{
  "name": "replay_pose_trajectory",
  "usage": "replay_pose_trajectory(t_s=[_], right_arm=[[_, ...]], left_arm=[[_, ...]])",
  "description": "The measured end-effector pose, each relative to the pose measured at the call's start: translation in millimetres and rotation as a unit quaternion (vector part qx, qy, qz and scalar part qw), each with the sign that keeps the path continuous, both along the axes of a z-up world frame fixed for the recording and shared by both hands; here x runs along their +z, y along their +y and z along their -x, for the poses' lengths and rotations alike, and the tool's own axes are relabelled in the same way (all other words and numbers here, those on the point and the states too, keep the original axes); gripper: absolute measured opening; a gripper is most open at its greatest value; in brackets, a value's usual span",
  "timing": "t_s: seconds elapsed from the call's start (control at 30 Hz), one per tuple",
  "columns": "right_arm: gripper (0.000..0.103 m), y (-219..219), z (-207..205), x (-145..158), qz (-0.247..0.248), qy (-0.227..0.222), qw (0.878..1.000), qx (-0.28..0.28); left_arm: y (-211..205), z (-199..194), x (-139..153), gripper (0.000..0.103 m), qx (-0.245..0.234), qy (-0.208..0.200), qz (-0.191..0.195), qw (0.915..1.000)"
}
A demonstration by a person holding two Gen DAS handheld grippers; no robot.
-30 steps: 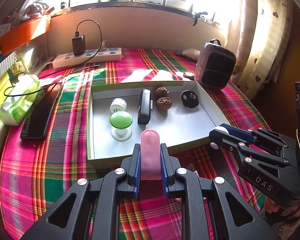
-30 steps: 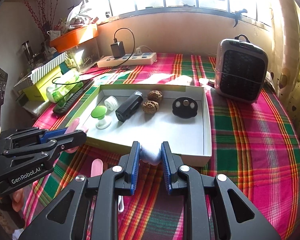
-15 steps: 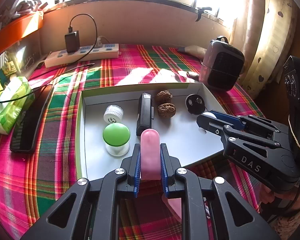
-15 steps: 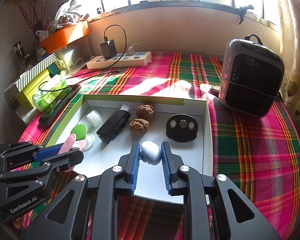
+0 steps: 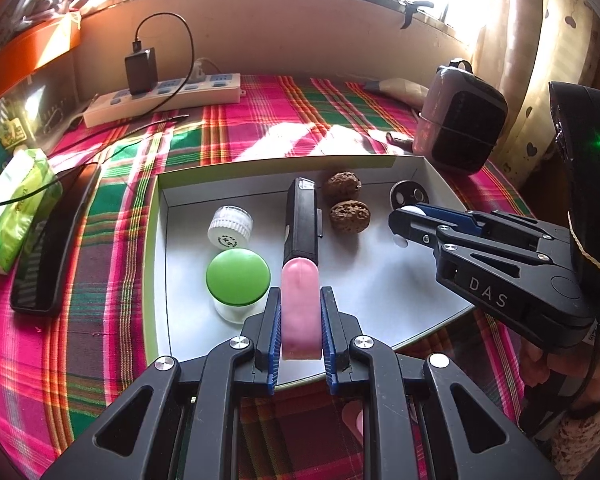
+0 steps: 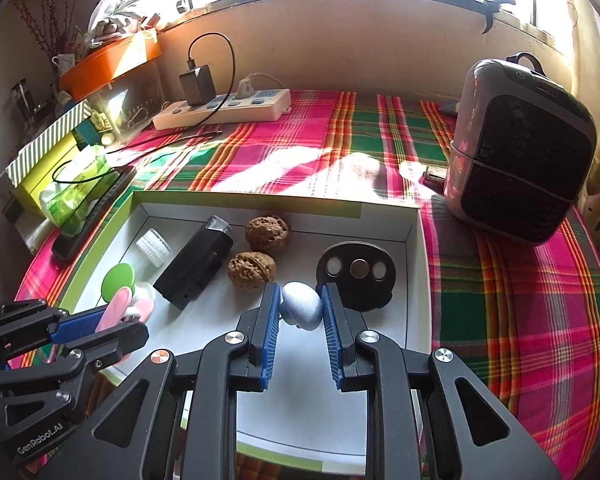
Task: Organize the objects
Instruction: 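Lower the pink clip into the box and open the left tool while the right releases the earbud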
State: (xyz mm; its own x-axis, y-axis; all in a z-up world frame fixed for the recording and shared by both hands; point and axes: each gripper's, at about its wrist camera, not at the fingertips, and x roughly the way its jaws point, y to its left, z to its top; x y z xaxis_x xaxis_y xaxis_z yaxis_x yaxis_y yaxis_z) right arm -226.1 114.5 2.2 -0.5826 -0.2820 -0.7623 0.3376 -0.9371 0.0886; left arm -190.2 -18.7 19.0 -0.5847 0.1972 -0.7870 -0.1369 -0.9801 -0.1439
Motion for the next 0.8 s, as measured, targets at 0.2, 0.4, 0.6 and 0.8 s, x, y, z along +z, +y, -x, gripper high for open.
replay_pose_trajectory(t_s=[0.2, 0.4, 0.6, 0.8], right_arm=[[0.023, -3.0, 5.8, -3.7, -0.006, -0.002, 1.000, 0.000], [0.023, -6.0, 9.5, -5.6, -0.012, -0.002, 1.000, 0.002], [0.023, -10.2, 11.7, -6.7, -0.017, -0.001, 1.000, 0.005], [0.023, -13.4, 13.0, -7.5, -0.027, 0.006, 1.000, 0.005]], left_arm=[[-1.4, 4.4, -4.1, 0.016, 0.001, -0.004, 0.004, 1.0000], [-4.0, 9.6, -8.9, 0.016, 0.008, -0.009, 0.010, 0.9999], [-8.2, 12.5, -12.1, 0.016, 0.016, -0.012, 0.012, 0.9997], [-10.0, 13.5, -13.3, 0.016, 0.019, -0.012, 0.012, 0.9997]])
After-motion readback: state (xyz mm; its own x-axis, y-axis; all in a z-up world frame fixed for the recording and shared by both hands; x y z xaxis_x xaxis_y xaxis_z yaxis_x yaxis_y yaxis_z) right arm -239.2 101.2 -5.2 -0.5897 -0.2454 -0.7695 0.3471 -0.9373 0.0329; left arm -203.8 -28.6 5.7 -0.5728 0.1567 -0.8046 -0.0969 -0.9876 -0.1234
